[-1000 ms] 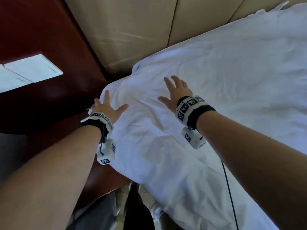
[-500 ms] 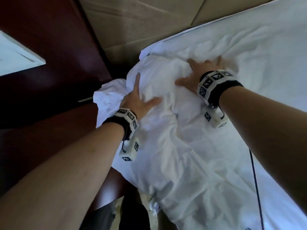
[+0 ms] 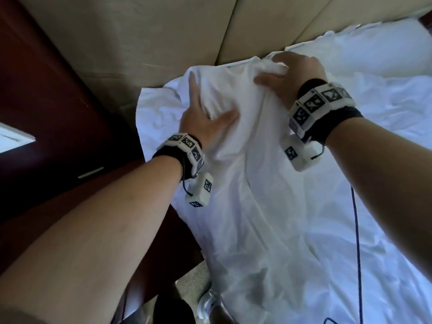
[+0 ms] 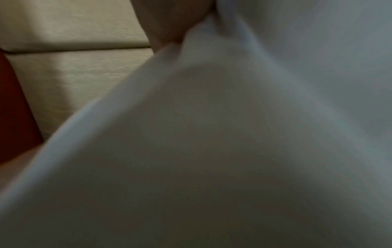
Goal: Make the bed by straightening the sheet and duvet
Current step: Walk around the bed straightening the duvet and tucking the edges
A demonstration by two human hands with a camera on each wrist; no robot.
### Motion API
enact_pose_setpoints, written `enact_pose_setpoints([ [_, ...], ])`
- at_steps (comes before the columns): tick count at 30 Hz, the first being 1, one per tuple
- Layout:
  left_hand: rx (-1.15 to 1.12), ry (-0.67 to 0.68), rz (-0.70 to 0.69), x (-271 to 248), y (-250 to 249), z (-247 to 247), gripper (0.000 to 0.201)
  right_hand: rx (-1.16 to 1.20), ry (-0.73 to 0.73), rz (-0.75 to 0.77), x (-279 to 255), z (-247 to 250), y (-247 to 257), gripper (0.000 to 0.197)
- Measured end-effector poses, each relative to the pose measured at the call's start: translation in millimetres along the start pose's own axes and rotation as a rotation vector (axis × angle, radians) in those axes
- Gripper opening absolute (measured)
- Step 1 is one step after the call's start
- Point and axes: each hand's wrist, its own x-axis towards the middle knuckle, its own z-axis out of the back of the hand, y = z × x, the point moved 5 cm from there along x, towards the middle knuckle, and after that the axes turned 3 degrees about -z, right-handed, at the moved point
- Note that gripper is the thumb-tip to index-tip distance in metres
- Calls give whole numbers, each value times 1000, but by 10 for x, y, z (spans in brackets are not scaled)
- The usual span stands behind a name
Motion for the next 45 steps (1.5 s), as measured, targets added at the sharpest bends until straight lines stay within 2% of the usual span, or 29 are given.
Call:
enact_pose_setpoints([
  [2,58,18,120,-22,430,158,123,9,30,30,-62,-252,148,60],
  [3,153,81,196,-64,724,210,124,-6,109,49,-128,-520,197,62],
  [5,312,221,342,-229,1276,329,127,-103,397,102,-323,-1222,270,66],
  [6,339,247,374,-308,1435,412,125,-186,522,128,-438,-1532,281,64],
  [7,357,239,355,-351,1519,492,117,-259,592,151,-510,-1768,270,57],
  [9,399,207,249,-349,1500,622,102,-285,627,155,-564,-1955,281,43],
  [12,462,216,119,-251,1328,718,102,-222,558,140,-466,-1874,381,38],
  [16,442,102,-67,-252,966,607,79,-155,456,92,-415,-1650,403,47],
  [18,476,74,-140,-223,764,485,75,-79,381,50,-426,-1518,261,57],
  [22,638,150,-198,-87,364,122,73,-220,192,46,-413,-1154,-236,66],
  [24,683,223,-186,-28,162,-80,77,-238,157,-12,-366,-951,-545,70],
  [28,733,344,-191,121,-129,-449,95,-205,189,-121,-251,-737,-1105,75],
  [33,704,410,-154,286,-418,-979,108,-126,196,-214,-8,-607,-1668,80],
  [38,656,416,-56,525,-569,-1459,116,-111,172,-169,433,-467,-2015,80],
  [45,647,420,-39,787,-886,-1923,120,-150,199,-69,1070,-457,-2300,79],
])
